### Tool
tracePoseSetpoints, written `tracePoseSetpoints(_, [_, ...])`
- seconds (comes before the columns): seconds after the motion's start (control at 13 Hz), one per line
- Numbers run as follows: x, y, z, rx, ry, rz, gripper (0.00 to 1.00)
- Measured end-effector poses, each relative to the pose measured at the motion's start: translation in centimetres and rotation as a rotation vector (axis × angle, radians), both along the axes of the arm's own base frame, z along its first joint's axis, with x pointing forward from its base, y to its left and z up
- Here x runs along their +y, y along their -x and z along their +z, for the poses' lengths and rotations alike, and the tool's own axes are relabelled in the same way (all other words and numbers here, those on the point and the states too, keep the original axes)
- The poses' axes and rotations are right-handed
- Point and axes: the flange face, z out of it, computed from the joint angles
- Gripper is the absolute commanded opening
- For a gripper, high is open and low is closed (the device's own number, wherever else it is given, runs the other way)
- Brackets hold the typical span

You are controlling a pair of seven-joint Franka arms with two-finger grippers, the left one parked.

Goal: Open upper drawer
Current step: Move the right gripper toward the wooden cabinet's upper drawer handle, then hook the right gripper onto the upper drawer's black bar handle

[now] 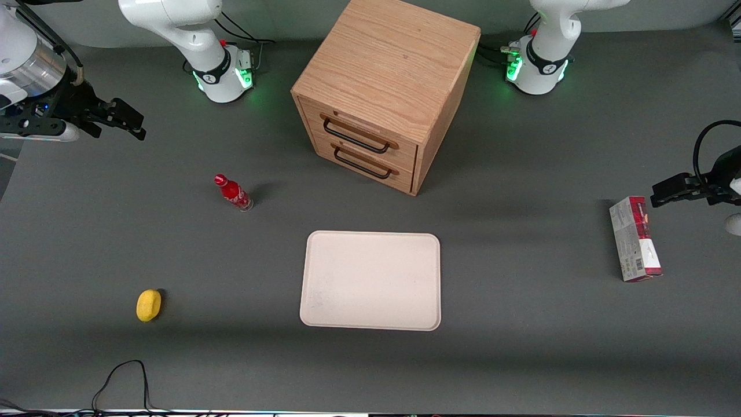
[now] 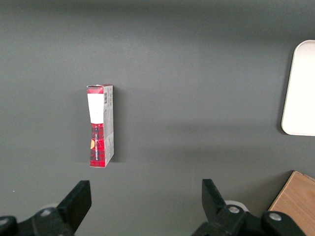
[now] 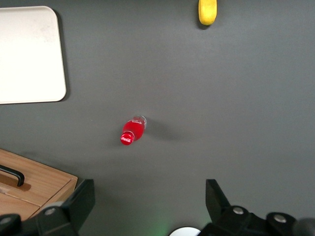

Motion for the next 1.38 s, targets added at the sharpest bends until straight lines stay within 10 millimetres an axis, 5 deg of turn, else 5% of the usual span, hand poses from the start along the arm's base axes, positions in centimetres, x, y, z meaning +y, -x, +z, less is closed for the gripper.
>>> tracePoseSetpoints(0.46, [2.7,-1.7,0.2,-0.001,0.005,0.054,1.00])
tracePoseSetpoints(0.62, [7.2,-2.5,-0.2,0.009,-0.018,0.129,1.00])
tracePoseSetpoints(1.08, [26.6,-1.7,-2.8,0.104,-0.050,0.500,1.00])
tracePoseSetpoints(1.38, [32.5,-2.1,-5.7,0.162,-0.116,0.721,1.00])
